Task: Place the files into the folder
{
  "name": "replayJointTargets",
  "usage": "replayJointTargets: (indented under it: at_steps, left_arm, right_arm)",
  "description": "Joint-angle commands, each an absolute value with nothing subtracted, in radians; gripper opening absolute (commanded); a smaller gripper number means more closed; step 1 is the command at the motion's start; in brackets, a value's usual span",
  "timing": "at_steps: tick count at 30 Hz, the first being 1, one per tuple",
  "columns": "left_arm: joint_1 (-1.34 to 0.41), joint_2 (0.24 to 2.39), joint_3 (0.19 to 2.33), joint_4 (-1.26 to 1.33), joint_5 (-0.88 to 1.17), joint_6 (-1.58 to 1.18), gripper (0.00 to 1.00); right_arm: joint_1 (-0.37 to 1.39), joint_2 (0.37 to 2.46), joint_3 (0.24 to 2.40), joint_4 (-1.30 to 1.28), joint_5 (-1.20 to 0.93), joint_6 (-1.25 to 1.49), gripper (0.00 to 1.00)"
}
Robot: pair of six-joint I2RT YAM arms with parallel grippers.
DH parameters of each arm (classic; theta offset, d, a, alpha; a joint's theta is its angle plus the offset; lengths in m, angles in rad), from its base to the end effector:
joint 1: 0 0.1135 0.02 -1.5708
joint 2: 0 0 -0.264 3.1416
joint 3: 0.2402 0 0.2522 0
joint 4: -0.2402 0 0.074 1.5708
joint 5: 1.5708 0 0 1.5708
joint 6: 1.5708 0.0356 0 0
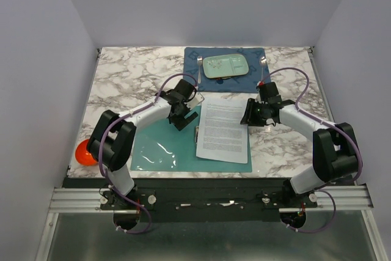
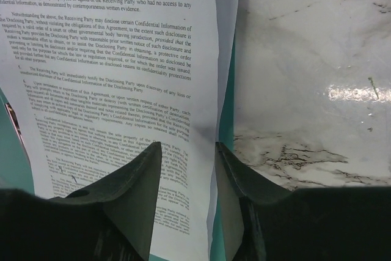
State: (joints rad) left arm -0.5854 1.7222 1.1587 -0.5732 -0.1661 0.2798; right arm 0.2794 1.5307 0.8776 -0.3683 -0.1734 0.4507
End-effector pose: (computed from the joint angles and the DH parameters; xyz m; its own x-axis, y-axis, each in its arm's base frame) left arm 0.2907 -0.1856 0.1954 -0.5923 0.7194 -0.3628 0.6769 0.6885 0.2603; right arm 0.2841 0.0879 0.1831 -0.8940 0.1899 -0.4059 0.0346 0.9323 0.3599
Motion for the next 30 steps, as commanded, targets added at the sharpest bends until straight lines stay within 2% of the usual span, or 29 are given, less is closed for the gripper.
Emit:
replayJointTargets:
  at_steps: [1, 30]
  left_arm:
    - [-0.586, 1.746, 1.19, -0.568, -0.138, 0.264, 0.99]
    - [-0.643, 1.922, 1.336, -0.58, -0.147, 0.261, 0.98]
  right_arm:
    - [0.272, 1.545, 0.864, -0.362, -0.17, 0.437, 0.48]
    - [0.273, 1.552, 0.835, -0.29, -0.297, 0.502, 0.4]
